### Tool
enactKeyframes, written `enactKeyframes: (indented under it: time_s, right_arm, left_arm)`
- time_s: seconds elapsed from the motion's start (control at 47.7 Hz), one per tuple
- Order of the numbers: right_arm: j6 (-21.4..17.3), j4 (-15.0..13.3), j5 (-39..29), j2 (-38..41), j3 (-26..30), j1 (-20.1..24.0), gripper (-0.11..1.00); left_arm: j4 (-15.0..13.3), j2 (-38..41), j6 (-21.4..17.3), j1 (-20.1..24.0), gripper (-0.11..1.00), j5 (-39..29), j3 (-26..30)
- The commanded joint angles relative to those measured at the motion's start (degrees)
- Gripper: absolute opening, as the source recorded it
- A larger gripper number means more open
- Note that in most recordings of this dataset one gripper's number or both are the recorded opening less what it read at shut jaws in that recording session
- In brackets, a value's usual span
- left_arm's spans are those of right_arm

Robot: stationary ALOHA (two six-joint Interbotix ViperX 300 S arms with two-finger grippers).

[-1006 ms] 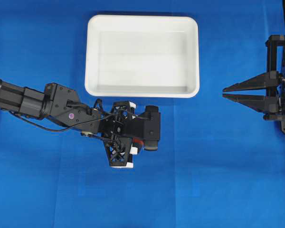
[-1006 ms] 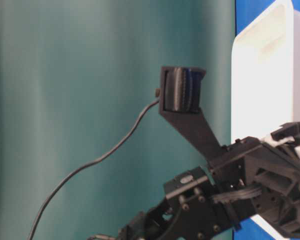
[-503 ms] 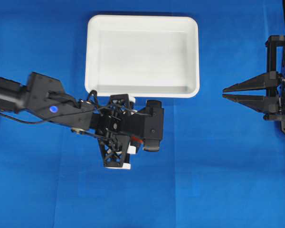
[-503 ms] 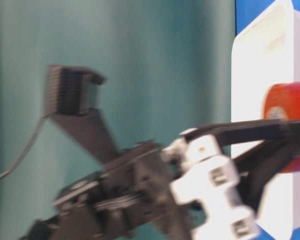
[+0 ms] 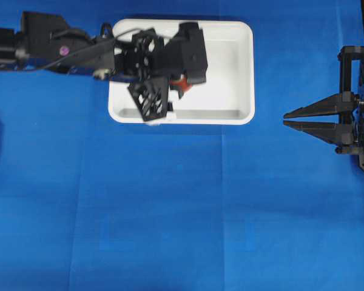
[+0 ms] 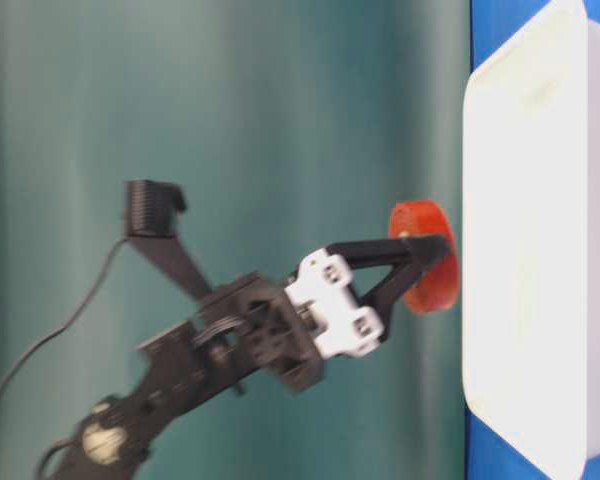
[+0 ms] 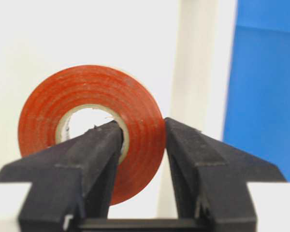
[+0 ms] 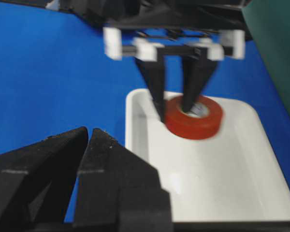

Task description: Place one roll of tape in the white case with the left arm.

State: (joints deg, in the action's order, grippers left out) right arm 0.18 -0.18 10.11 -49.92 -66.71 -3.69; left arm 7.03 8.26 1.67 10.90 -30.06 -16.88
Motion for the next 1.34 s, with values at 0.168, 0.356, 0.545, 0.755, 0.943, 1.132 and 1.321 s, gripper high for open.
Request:
enactKeyframes:
  time_s: [0.168,0.356,0.545,0.755,0.943,1.132,1.321]
  right_arm:
    - [-0.1,0.0,0.2,0.3,0.5,-0.1,-0.11]
    - [-0.1,0.0,0.2,0.3,0.5,-0.1,-0.11]
    - [-0.1,0.0,0.0,0.4,0.5,-0.1,-0.11]
    - [-0.1,0.0,-0.1,0.4,0.5,-0.1,-0.11]
    - [-0.1,0.1,-0.2,0.4,0.6,-0.1,-0.11]
    - [-0.1,0.0,-0.5,0.4,0.6,-0.1,-0.11]
    - [-0.1,0.0,-0.5,0.3,0.6,-0.1,-0.11]
  left_arm:
    - [-0.1,5.1,-3.5,2.5,0.26,4.3,0.7]
    - [-0.9,9.2,-3.9,3.6,0.26,6.9,0.6]
    - [-0.9,9.8,-3.5,3.6,0.26,7.2,0.6]
    - [-0.9,9.0,-3.4,3.1,0.62,7.1,0.5]
    - [-1.0,3.9,-3.3,1.7,0.79,5.8,-0.3]
    - [-1.7,-4.0,-3.1,-0.8,0.74,5.8,-3.1]
    - [-3.3,-12.7,-3.1,-4.2,0.73,7.2,-7.6]
